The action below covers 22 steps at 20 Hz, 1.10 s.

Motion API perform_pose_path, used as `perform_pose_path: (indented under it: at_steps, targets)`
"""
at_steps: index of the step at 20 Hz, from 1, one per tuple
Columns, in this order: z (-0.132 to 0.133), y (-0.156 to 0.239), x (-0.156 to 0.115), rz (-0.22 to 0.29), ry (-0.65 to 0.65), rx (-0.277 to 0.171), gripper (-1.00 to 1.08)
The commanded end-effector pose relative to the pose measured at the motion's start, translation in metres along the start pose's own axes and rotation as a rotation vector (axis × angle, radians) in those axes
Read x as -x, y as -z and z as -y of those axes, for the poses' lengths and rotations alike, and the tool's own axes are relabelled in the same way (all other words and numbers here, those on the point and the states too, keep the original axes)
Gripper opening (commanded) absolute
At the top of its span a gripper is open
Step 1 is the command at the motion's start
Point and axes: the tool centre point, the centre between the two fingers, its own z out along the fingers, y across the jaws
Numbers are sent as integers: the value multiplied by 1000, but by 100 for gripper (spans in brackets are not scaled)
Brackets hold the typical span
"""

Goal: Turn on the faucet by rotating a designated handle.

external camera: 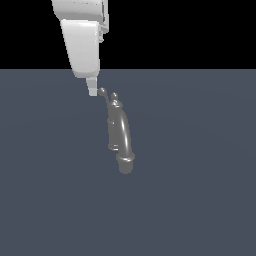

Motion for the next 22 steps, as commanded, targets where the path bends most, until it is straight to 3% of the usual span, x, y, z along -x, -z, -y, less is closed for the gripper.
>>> perform_pose_path:
  at_steps: [1,2,20,21,22]
  targets:
    - [-8,-2,-10,0,-12,8,-100]
    - [-3,0,-2,0,0,1,-100]
    - [-5,-2,-109,0,-11,8,-100]
    - [-5,-2,-109,0,-11,8,-100]
    - [-1,0,-89,1,19,4,-100]
